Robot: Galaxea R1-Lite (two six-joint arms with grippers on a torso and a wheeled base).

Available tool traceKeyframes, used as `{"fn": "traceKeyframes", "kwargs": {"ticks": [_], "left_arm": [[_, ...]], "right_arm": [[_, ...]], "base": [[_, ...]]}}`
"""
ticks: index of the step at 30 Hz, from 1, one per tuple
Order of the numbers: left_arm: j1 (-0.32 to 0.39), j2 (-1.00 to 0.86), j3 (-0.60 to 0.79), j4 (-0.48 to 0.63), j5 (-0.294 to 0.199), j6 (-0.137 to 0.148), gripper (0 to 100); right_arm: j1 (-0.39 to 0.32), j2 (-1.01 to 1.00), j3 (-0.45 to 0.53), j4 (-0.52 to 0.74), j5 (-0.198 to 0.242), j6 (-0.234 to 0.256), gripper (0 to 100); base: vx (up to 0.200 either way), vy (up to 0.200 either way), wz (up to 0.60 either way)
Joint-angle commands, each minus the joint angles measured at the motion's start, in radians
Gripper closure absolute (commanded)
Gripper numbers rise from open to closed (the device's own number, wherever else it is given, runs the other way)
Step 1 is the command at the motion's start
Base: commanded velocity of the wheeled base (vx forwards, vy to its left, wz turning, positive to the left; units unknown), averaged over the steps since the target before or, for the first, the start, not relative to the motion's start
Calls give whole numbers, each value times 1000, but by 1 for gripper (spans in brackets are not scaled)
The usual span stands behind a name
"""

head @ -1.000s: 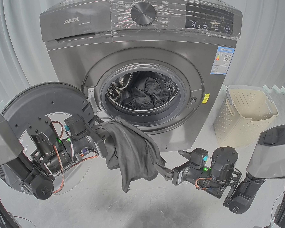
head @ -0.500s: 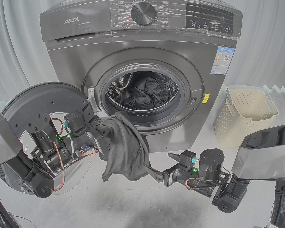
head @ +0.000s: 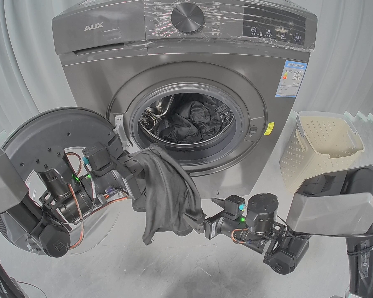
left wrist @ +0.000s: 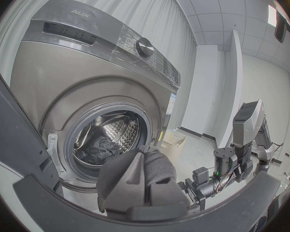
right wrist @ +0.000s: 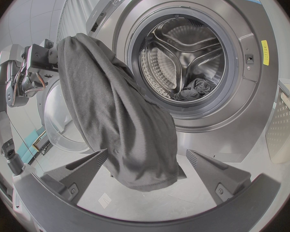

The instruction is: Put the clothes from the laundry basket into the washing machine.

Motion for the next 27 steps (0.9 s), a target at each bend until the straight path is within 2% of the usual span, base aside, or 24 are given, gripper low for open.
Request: {"fn": "traceKeyframes", "kwargs": {"ticks": [1,17,18,27], "left_arm": [[-3,-2,-1,0,0,0,100],[4,0,-4,0,0,0,100],[4,0,-4,0,0,0,100],[11,15,1,0,-1,-2,100]], "right_arm": [[-1,36,-27,-2,0,0,0],[-9,108,-133,-10,1,3,0],[-14,110,-130,-16,0,3,100],[-1,38,-50,-30,1,13,100]], "base": [[0,0,0],[0,0,0],[0,0,0],[0,0,0]]}}
